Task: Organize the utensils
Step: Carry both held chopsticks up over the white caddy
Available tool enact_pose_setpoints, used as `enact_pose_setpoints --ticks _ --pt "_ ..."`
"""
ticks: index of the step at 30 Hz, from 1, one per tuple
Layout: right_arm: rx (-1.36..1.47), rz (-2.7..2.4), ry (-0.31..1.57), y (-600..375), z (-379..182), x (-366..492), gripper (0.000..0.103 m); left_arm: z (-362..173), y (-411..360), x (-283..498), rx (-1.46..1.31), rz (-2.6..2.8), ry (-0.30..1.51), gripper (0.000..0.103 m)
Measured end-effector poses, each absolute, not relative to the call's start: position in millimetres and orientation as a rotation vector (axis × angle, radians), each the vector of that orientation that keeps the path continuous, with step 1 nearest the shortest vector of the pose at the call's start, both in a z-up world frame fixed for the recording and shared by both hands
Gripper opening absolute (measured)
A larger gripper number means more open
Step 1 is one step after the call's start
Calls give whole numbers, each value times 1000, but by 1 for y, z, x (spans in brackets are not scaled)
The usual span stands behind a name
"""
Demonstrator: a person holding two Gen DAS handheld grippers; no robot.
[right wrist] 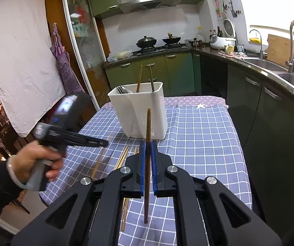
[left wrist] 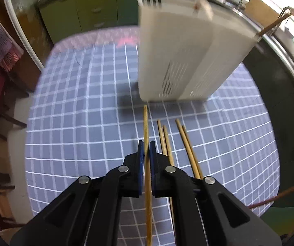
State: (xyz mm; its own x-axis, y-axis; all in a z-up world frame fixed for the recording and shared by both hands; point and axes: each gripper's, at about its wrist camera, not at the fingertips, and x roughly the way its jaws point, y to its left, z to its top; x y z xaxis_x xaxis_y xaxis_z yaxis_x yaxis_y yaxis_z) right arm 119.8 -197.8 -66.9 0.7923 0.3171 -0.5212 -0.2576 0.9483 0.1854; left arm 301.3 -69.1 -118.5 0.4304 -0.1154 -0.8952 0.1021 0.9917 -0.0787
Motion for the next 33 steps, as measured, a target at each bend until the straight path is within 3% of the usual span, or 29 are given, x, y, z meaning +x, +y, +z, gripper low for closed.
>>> enact_pose_setpoints --ticks 13,33 --pt "91 317 585 -191 -68 123 6 -34 -47 244 -68 -152 759 5" --pt "74 328 571 -187 -59 117 6 -21 -60 172 7 -228 657 5"
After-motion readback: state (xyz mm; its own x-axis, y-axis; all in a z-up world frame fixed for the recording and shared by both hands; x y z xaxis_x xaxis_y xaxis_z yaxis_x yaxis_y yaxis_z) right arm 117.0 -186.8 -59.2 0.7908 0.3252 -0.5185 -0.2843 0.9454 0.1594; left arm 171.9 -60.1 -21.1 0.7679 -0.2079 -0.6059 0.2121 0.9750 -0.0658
